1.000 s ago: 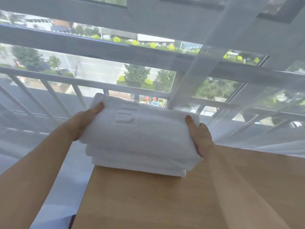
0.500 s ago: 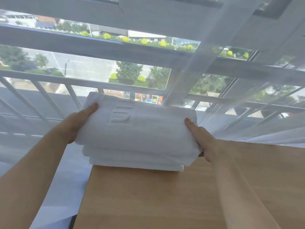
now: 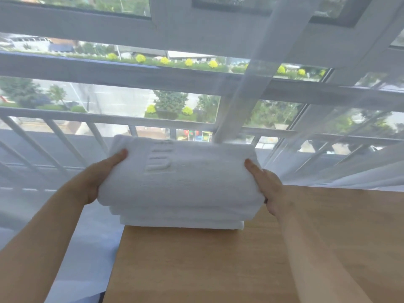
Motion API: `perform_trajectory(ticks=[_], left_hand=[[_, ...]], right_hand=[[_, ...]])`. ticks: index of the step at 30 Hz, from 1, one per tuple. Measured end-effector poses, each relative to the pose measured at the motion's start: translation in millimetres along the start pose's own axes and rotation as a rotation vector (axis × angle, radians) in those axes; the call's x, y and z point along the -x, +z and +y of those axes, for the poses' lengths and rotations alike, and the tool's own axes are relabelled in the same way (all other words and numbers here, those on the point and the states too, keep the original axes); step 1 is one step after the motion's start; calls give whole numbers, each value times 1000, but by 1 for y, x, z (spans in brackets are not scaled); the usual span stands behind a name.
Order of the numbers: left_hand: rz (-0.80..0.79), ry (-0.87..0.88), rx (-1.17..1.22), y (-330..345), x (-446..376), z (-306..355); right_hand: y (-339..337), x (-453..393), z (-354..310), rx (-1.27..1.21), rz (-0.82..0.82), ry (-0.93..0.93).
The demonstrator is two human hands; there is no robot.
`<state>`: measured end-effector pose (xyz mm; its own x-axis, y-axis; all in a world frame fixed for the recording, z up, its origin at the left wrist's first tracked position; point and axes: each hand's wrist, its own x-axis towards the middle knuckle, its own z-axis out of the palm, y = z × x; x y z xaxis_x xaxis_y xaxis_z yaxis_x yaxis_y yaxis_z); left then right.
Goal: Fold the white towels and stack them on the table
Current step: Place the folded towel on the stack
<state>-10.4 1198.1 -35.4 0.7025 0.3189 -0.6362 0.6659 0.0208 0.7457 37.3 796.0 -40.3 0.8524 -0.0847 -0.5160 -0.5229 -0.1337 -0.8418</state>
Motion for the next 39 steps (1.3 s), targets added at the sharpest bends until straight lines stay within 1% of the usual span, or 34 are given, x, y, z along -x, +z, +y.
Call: perform_trajectory(ticks=[2,4,5,6,7,8,9,11,12,14,16,19,21,24,27,29,31,35,37,39], left_hand=[[132,79,-125,-1,-2,4],[334,259,-377,4,0,5],[448,405,-511,9,4,4],[536,588,-621,18,10,3],[573,773,-695,31,19,2],[536,925,-742,48,29,2],[442,1031,-767,67,39,1],[238,1147,-814,110,54,-4],[179,1194,-868,131,61,-7],[106,1258,-988,164,69,-11],[49,1307,-1074,190,73,-13],[34,1370,-1215,222,77,-12],[54,1363,-1284,237,78,-9],[83,1295,-1401,253,77,2],[105,1264,-1499,262,77,9],[123,1274,-1514,265,81,12],[165,1340,-1503,263,86,15],[278,1503,-1342,252,88,19],[360,1531,-1258,246,87,21],[441,1520,-1171,237,85,22]], right_hand=[[-5,0,9,-22,-10,37],[-11,4,19,-56,-34,79],[-15,7,25,-66,-53,94],[-18,10,29,-77,-72,106],[-21,13,33,-94,-81,116],[-23,16,37,-112,-79,125],[-25,19,40,-127,-73,135],[-25,24,44,-155,-74,175],[-25,26,47,-178,-82,207],[-24,29,50,-232,-114,266],[-23,33,53,-297,-179,304],[-21,37,53,-445,-254,309],[-18,37,54,-501,-265,306],[-17,35,58,-558,-290,297],[-19,34,64,-618,-296,303],[-21,33,66,-701,-305,330],[-22,32,69,-781,-335,355],[-23,30,70,-864,-432,371],[-22,27,66,-864,-488,376],[-20,23,59,-894,-536,379]])
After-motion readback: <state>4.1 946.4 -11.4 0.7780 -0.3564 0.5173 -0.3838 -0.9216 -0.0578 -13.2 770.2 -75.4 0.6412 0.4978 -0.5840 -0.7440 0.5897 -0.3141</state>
